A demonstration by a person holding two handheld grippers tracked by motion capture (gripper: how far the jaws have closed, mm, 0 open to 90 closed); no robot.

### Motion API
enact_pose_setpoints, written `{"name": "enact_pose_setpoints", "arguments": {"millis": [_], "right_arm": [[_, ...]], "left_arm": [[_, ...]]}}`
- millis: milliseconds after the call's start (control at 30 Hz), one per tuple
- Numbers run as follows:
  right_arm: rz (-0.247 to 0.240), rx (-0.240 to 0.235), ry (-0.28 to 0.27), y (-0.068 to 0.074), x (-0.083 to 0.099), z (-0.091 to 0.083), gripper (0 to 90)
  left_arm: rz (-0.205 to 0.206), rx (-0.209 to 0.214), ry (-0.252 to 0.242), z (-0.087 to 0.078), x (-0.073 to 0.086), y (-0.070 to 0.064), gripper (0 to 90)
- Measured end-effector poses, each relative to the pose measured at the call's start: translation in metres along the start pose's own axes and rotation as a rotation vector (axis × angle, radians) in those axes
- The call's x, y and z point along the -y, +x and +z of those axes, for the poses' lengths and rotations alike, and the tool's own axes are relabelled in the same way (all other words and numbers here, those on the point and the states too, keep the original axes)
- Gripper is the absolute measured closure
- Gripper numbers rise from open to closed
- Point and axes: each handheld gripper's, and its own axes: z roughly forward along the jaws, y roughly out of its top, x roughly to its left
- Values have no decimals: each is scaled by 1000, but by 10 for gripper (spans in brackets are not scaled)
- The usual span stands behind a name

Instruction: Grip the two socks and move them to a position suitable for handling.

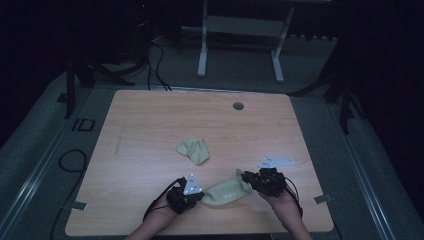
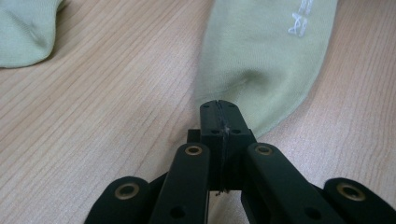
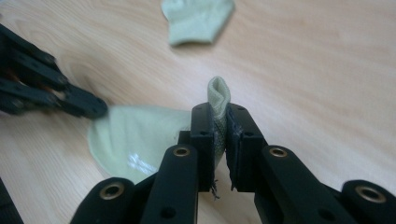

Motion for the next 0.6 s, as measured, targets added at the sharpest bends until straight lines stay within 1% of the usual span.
{"name": "enact_pose_setpoints", "arguments": {"millis": [33,67,100,167,200,233,267,333,400,467,533,567,600], "right_arm": [[0,0,0,0,0,0,819],[15,-7,13,-4,5,2,819],[48,-15,47,-12,16,7,818],[77,-20,83,-19,25,12,814],[77,-20,83,-19,25,12,814],[87,-22,95,-22,29,15,814],[94,-4,121,-25,35,18,766],[91,22,132,-28,38,18,753],[94,40,136,-31,40,15,719],[97,71,136,-34,40,11,689],[94,117,130,-40,38,5,684],[101,124,123,-42,37,1,673],[107,125,115,-44,36,-2,672]], "left_arm": [[0,0,0,0,0,0,897],[0,0,0,0,0,0,897],[10,5,6,0,0,1,897],[10,9,6,0,-1,1,897],[10,9,6,0,-1,1,897],[10,9,6,0,-1,1,897],[17,7,8,0,-1,1,897],[20,7,7,0,-1,1,897],[18,13,2,0,0,2,896],[20,15,1,0,0,3,896],[24,-1,-3,0,1,4,894],[23,-7,-10,0,2,5,890],[17,-17,-12,-1,2,7,860]]}}
